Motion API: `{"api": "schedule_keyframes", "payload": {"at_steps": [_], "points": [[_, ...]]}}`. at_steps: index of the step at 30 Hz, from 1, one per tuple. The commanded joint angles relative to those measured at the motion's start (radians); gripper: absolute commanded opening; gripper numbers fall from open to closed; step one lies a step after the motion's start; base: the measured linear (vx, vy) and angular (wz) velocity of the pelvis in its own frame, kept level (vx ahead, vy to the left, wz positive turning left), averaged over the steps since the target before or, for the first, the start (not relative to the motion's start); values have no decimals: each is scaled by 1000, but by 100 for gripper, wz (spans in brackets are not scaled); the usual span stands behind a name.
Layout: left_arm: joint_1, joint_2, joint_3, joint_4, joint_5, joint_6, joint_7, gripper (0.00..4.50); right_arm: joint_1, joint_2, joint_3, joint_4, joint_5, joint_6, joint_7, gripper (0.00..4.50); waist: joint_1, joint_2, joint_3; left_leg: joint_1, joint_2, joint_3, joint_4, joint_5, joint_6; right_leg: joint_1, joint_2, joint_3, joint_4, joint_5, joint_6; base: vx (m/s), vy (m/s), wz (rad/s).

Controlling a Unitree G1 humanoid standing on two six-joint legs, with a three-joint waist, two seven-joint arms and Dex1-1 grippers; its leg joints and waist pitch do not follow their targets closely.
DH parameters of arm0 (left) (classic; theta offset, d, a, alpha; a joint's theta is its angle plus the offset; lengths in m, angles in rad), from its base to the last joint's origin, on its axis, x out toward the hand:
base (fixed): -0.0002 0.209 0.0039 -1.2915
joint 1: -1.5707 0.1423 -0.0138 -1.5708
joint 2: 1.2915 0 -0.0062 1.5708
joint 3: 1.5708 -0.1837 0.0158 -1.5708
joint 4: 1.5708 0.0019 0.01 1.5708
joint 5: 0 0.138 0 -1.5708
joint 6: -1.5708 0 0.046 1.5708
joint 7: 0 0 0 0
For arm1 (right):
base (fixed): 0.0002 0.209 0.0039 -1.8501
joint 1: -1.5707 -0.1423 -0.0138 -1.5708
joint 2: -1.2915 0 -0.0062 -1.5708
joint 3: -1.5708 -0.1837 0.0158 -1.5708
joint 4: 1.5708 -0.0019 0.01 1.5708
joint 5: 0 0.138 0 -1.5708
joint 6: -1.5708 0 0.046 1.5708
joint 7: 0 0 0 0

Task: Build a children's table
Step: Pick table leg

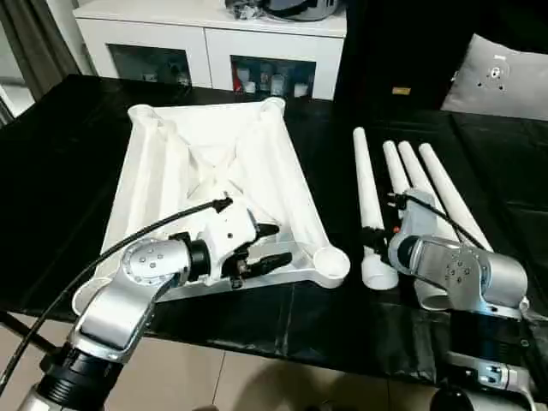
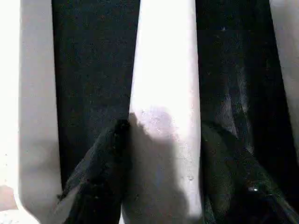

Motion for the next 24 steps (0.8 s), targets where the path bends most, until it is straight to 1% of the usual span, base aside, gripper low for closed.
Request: {"api": "schedule_keyframes", "payload": {"at_steps": [1, 3, 4, 5, 6, 7, 8, 9, 10, 11, 12, 13, 14, 15, 16, 17, 18, 19, 20, 21, 22, 23, 24], "points": [[-10, -15, 3, -4, 2, 15, 29, 252, -2, -18, -11, -61, 15, -73, 5, 191, 4, -3, -61, -12, 62, -10, -79, -18, -15, 62, -80, 57, -71, -165, -183, 0, 0, 0], [-15, -25, 11, 0, 1, 11, 43, 252, -5, -25, -12, -72, 15, -83, 7, 190, 5, -5, -62, -13, 62, -10, -79, -14, -13, 64, -80, 58, -71, -157, -181, 0, 0, 0], [-24, -45, 28, 7, -9, 8, 63, 252, -8, -37, -5, -86, 8, -121, 20, 189, 5, -5, -62, -14, 62, -10, -78, -13, -10, 65, -81, 57, -72, -156, -182, 0, 0, 0], [-26, -48, 31, 9, -11, 7, 67, 252, -9, -39, -3, -89, 6, -127, 23, 189, 6, -6, -61, -14, 62, -9, -77, -15, -7, 65, -81, 58, -73, -163, -182, 0, 0, 0], [-41, -68, 49, 21, -14, -5, 93, 252, -9, -44, 4, -96, -9, -170, 24, 189, 8, -1, -61, -13, 61, -9, -77, -15, -6, 65, -81, 58, -73, -165, -182, 0, 0, 0], [-58, -89, 70, 36, -18, -8, 125, 252, -14, -47, 4, -98, -8, -202, 38, 189, 6, -5, -62, -14, 59, -7, -76, -25, -4, 64, -79, 57, -77, -177, -179, 0, 0, 0], [-58, -89, 70, 36, -18, -8, 125, 252, -14, -47, 4, -98, -8, -202, 38, 189, 6, -5, -62, -13, 59, -7, -76, -28, -3, 64, -79, 58, -77, -182, -179, 0, 0, 0], [-58, -89, 70, 36, -18, -8, 125, 252, -14, -47, 4, -98, -8, -202, 38, 189, 7, -6, -61, -15, 59, -9, -76, -26, 1, 66, -81, 58, -78, -185, -180, 0, 0, 0], [-99, -140, 121, 63, -53, 26, 187, 280, -26, -38, -30, -97, 36, -224, 79, 189, 5, -7, -62, -18, 59, -11, -77, -18, 4, 68, -80, 57, -75, -181, -177, 0, 0, 0], [-116, -161, 142, 72, -70, 37, 211, 287, -27, -40, -35, -99, 59, -244, 117, 189, 3, -7, -62, -17, 58, -7, -74, -26, 5, 67, -80, 58, -76, -183, -185, 0, 0, 0], [-127, -175, 155, 77, -80, 45, 227, 287, -28, -41, -38, -100, 74, -256, 140, 189, 4, -7, -64, -14, 57, -6, -71, -36, 12, 67, -79, 57, -76, -179, -194, 0, 0, 0], [-145, -198, 177, 86, -98, 56, 253, 287, -28, -45, -42, -103, 98, -281, 182, 189, 7, -9, -65, -19, 59, -9, -71, -24, 21, 71, -81, 55, -75, -164, -199, 0, 0, 0], [-145, -198, 177, 86, -98, 56, 253, 287, -28, -45, -42, -103, 98, -281, 182, 189, 6, -10, -65, -22, 59, -10, -71, -16, 28, 73, -83, 55, -75, -156, -200, 0, 0, 0], [-199, -267, 237, 103, -169, 93, 314, 309, -28, -14, -90, -145, 217, -317, 291, 188, 7, -2, -65, -21, 59, -12, -71, -5, 35, 70, -82, 54, -74, -147, -201, 0, 0, 0], [-216, -287, 257, 106, -196, 108, 329, 323, -25, -3, -101, -164, 258, -328, 329, 188, 11, 0, -67, -17, 58, -8, -64, -26, 47, 69, -85, 55, -76, -143, -219, 0, 0, 0], [-216, -287, 257, 106, -196, 108, 329, 331, -25, -3, -101, -164, 258, -328, 329, 188, 11, 0, -67, -17, 58, -8, -64, -26, 47, 69, -85, 55, -76, -143, -219, 0, 0, 0], [-255, -337, 305, 113, -265, 140, 367, 329, -13, 8, -107, -193, 321, -359, 391, 188, 18, -4, -70, -24, 60, -10, -64, 6, 72, 73, -84, 53, -71, -95, -235, 0, 0, 0], [-275, -358, 324, 116, -299, 161, 382, 338, -5, 15, -112, -203, 353, -358, 418, 188, 20, -5, -70, -22, 63, -11, -65, 27, 84, 71, -82, 50, -69, -70, -241, 0, 0, 0], [-283, -367, 331, 117, -313, 169, 388, 338, -2, 18, -114, -207, 366, -358, 430, 188, 21, -3, -70, -22, 62, -10, -63, 30, 88, 72, -82, 50, -67, -62, -248, 0, 0, 0], [-307, -390, 351, 124, -349, 192, 405, 350, 12, 23, -112, -222, 396, -364, 470, 188, 27, -9, -71, -22, 61, -8, -62, 36, 103, 71, -81, 48, -69, -61, -256, 0, 0, 0], [-307, -390, 351, 124, -349, 192, 405, 372, 12, 23, -112, -222, 396, -364, 470, 188, 30, -8, -70, -21, 62, -9, -63, 37, 105, 70, -83, 48, -70, -71, -255, 0, 0, 0], [-307, -390, 351, 124, -349, 192, 405, 373, 12, 23, -112, -222, 396, -364, 470, 188, 30, -8, -70, -22, 63, -10, -64, 39, 107, 69, -82, 47, -71, -79, -251, 0, 0, 0], [-351, -431, 381, 147, -401, 233, 429, 374, 41, 24, -97, -243, 449, -362, 552, 188, 31, -19, -70, -21, 61, -6, -63, 34, 107, 70, -81, 46, -74, -102, -242, 0, 0, 0]]}}
